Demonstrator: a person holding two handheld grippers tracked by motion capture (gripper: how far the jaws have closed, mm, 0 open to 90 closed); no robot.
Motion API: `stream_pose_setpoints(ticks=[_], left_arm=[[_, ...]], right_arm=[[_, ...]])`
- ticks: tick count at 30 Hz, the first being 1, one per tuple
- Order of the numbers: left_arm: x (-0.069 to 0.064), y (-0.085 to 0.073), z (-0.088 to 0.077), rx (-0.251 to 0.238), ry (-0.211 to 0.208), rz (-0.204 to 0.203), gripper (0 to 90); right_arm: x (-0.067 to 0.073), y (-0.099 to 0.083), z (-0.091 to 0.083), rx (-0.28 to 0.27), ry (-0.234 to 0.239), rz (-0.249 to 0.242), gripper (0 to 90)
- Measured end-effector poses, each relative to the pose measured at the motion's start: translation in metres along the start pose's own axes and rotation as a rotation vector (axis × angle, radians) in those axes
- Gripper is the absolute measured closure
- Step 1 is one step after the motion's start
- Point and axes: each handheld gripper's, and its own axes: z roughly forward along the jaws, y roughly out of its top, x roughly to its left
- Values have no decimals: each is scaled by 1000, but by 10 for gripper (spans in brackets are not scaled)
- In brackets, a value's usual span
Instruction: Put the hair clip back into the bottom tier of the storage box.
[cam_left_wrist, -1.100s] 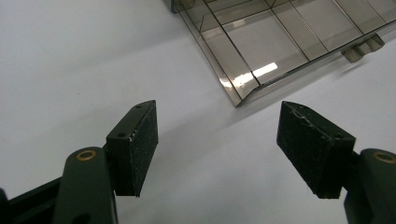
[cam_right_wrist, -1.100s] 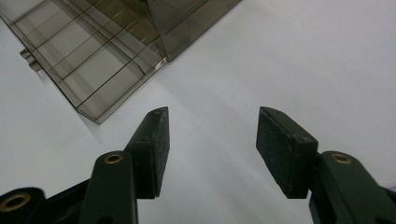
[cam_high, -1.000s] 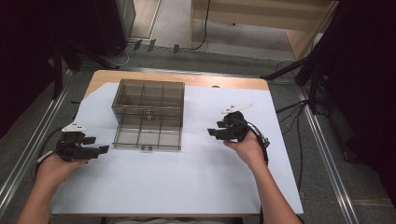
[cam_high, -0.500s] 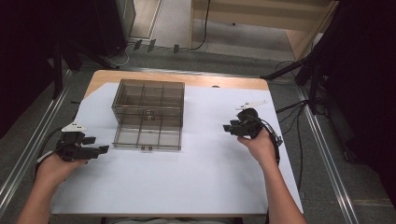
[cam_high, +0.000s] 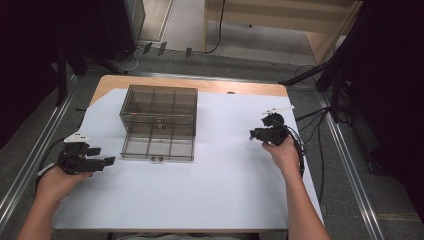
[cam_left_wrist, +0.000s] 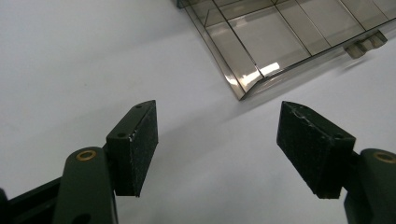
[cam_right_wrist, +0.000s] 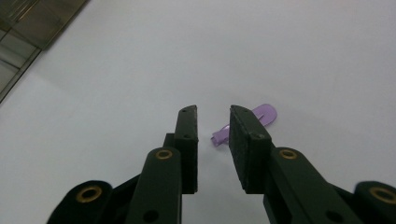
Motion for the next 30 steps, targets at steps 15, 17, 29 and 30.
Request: stream_pose_setpoints(ticks=[15, 17, 29, 30], left_arm=[[1, -7, -6, 4, 14, -13, 303], [2, -9, -7, 6, 17, -16, 302], [3, -15, -12, 1, 32, -25, 303], [3, -16, -13, 3, 34, -29, 302]], right_arm=[[-20, -1, 19, 2, -77, 31, 900], [-23, -1, 23, 13, -79, 43, 900], [-33, -2, 33, 51, -90, 77, 900], [-34, -1, 34, 57, -89, 80, 900]])
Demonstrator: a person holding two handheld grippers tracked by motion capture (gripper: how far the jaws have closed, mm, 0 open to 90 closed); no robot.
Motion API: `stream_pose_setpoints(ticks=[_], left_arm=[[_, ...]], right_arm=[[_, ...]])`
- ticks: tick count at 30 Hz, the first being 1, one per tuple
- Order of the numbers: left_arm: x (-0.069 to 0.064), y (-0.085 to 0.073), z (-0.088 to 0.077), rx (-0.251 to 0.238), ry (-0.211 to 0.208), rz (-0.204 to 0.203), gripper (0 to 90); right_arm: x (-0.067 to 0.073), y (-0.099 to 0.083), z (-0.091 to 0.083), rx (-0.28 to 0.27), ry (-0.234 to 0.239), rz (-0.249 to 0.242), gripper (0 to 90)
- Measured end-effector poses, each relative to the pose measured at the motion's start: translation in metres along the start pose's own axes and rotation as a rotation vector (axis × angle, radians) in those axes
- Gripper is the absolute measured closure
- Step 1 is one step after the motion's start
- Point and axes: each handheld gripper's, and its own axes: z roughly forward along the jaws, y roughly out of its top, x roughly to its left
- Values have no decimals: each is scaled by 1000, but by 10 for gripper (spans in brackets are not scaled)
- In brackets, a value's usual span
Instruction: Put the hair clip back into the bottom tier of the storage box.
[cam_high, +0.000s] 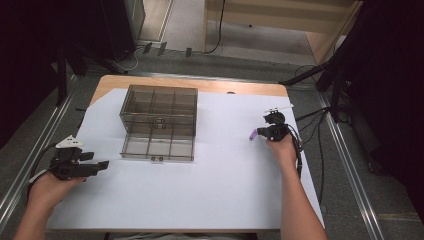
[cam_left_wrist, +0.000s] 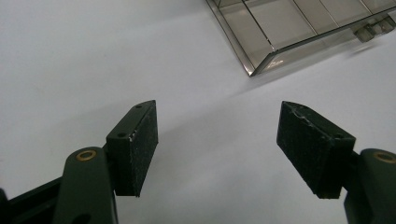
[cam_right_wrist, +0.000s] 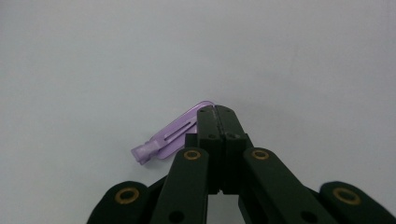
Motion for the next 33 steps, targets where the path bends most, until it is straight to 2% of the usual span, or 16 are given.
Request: stream_pose_setpoints(ticks=[8, 9, 24, 33], left_arm=[[2, -4, -4, 3, 6, -7, 302], [2, -6, -4, 1, 8, -10, 303], [3, -10, -8, 1, 16, -18, 302], [4, -10, -8, 0, 17, -23, 302]], right_arm=[[-2, 5, 8, 25, -4, 8, 900], [-1, 7, 9, 30, -9, -5, 900], [5, 13, 13, 38, 0, -15, 900], [9, 21, -1, 57, -23, -16, 838]])
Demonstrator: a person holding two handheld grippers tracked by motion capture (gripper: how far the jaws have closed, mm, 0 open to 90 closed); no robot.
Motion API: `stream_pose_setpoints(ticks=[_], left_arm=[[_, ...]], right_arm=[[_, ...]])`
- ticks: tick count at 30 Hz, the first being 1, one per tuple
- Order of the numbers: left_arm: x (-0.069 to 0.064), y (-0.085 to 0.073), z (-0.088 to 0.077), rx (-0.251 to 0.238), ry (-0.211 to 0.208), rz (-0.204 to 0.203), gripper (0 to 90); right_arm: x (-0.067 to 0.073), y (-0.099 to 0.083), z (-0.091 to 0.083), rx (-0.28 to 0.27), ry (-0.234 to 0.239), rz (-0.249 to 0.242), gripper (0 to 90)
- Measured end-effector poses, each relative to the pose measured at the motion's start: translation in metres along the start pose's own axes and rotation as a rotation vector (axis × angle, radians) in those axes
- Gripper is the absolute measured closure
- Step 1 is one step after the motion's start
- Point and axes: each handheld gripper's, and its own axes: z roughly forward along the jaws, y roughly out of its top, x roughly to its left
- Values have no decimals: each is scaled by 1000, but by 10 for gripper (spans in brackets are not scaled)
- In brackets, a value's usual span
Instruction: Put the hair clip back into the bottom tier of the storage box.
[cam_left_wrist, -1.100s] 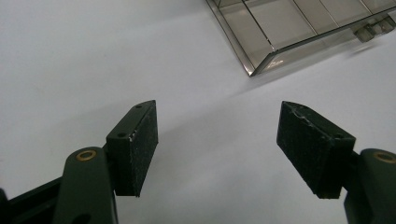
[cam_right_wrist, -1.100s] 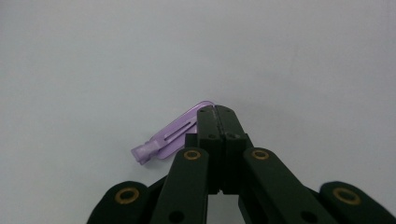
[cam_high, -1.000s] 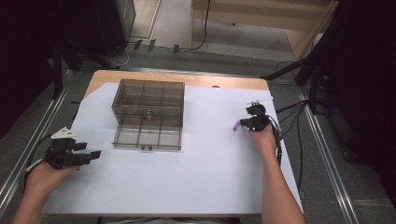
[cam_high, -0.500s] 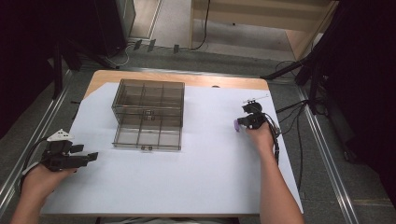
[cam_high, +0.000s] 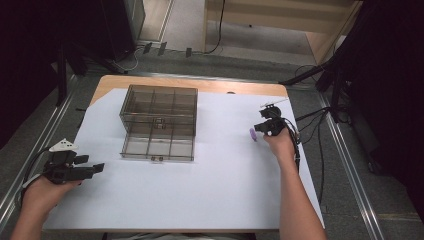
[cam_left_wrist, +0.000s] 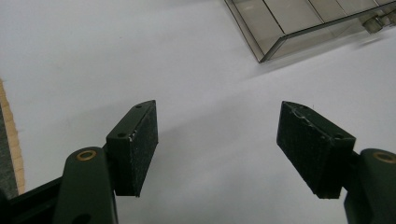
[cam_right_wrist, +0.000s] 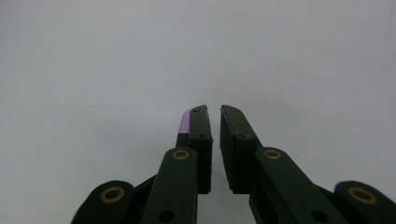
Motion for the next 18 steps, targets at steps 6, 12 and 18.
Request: stream_pose_setpoints(ticks=[6, 12, 18], left_arm=[[0, 0, 0, 0, 2, -2, 302], [1, 0, 0, 1, 3, -4, 302], [1, 0, 0, 10, 4, 0, 302]], right_arm=[[2, 5, -7, 36, 23, 32, 765], [6, 10, -14, 69, 20, 13, 695], [10, 15, -15, 110, 30, 9, 680]])
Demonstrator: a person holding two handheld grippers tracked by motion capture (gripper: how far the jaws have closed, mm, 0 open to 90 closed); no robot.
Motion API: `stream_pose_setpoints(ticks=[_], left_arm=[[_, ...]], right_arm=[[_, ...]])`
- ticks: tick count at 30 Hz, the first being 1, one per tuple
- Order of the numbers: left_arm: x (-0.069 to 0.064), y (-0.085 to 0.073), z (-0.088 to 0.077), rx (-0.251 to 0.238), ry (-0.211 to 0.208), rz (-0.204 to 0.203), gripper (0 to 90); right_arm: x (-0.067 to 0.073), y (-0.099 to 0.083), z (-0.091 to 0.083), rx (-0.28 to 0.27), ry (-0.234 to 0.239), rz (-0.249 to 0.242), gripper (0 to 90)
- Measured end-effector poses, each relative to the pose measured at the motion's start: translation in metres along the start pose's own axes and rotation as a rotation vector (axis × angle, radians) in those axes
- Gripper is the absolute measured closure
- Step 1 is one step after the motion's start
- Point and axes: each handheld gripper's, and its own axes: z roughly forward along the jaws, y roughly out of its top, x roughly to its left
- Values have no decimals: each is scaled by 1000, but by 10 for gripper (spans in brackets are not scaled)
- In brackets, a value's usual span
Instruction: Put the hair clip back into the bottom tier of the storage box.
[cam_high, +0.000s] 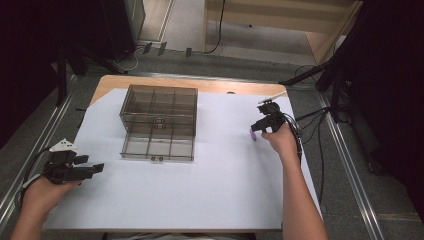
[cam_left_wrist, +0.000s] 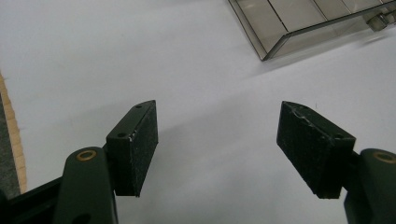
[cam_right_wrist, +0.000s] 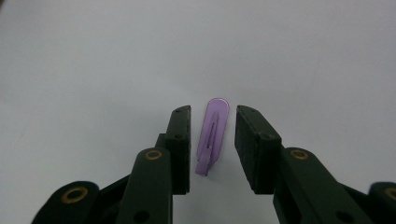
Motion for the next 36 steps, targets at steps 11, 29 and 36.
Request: stream_pose_setpoints(ticks=[11, 29, 36], left_arm=[[0, -3, -2, -6, 6, -8, 302], [2, -10, -7, 5, 17, -16, 301], [1, -11, -7, 1, 18, -14, 301]], right_arm=[[7, 3, 7, 70, -33, -36, 685], [8, 6, 20, 138, -30, -26, 684], [5, 5, 27, 171, -43, -30, 690]])
